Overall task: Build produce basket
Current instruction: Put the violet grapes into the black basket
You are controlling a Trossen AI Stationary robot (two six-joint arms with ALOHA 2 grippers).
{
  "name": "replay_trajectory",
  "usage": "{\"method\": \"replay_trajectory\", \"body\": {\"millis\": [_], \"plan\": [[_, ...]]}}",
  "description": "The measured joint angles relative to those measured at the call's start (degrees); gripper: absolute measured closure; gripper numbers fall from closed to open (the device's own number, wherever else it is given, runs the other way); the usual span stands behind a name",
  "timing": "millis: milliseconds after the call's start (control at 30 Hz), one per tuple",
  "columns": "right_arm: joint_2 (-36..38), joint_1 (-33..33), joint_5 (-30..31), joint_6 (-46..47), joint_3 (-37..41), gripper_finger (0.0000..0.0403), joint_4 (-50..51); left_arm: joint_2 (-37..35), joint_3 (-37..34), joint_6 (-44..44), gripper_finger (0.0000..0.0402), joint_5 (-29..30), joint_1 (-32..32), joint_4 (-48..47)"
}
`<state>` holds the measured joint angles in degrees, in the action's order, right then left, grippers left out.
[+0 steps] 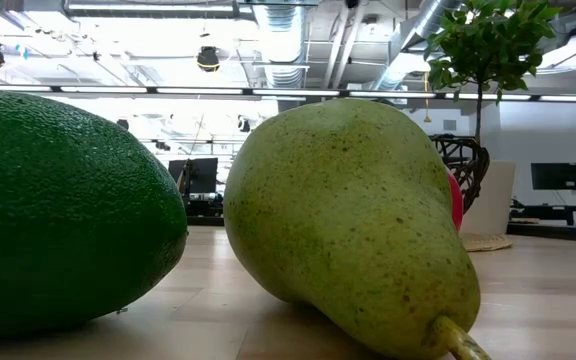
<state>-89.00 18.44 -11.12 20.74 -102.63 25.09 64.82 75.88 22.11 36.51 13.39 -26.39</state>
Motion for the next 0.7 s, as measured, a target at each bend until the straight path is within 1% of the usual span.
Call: {"method": "replay_trajectory", "body": {"millis": [200, 333, 467, 533, 700], "plan": [[1.9, 0.4, 5.8, -1.9, 0.0, 0.0309, 16.0, 0.0, 0.0, 2.8, 0.0166, 0.2, 0.0, -3.7], [1.5, -0.8, 9.1, -3.3, 0.0, 0.0309, 27.0, 0.0, 0.0, 3.9, 0.0166, 0.2, 0.0, -3.8], [0.4, -2.1, 13.2, -5.1, 0.2, 0.0309, 35.9, -0.9, 0.0, 4.6, 0.0166, 0.2, 0.0, -4.1], [0.7, -2.1, 14.8, -5.7, 2.0, 0.0309, 36.3, -1.6, 0.0, 4.7, 0.0166, 0.3, 0.0, -4.6], [1.0, -1.0, 15.6, -5.8, 8.3, 0.0309, 36.2, -3.0, 0.0, 5.1, 0.0166, 1.0, 0.0, -6.0]]}}
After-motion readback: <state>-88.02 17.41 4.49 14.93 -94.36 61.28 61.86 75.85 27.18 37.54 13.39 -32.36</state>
